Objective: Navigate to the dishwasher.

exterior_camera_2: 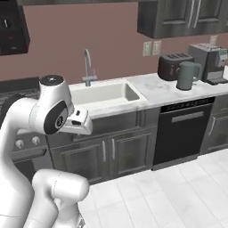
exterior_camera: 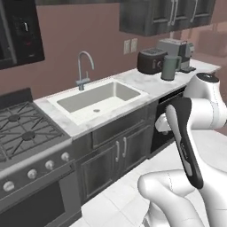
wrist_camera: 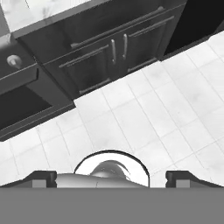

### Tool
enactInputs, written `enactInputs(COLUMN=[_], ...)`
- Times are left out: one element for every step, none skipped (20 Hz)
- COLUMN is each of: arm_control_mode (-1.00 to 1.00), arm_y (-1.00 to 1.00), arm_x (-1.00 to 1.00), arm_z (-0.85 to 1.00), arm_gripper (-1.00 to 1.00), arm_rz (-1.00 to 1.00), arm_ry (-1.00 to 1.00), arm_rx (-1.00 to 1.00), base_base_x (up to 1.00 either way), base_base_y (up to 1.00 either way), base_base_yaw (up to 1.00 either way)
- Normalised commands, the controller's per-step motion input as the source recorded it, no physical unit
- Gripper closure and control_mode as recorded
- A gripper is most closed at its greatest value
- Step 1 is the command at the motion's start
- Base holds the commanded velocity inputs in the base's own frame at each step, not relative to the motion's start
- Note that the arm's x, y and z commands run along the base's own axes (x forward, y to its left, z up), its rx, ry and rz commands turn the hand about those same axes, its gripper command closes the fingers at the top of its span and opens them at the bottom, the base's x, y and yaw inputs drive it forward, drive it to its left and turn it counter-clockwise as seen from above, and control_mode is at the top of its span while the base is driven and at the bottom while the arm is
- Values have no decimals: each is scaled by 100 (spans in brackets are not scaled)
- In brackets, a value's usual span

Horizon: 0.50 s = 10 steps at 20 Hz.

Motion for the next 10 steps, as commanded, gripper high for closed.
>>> enactInputs(arm_control_mode=[100,100,100,100,100,100,100,100,100,100], arm_y=[0,0,0,0,0,0,0,0,0,0], arm_x=[0,0,0,0,0,0,0,0,0,0], arm_z=[0,0,0,0,0,0,0,0,0,0], arm_gripper=[-100,-100,-100,-100,-100,-100,-100,-100,-100,-100], arm_rz=[0,0,0,0,0,0,0,0,0,0], arm_ry=[0,0,0,0,0,0,0,0,0,0], arm_rx=[0,0,0,0,0,0,0,0,0,0], base_base_x=[58,56,54,51,49,46,44,43,43,40], base_base_y=[-62,-62,-63,-62,-61,-61,-61,-61,-61,-60], base_base_yaw=[25,25,24,24,23,23,22,21,20,19])
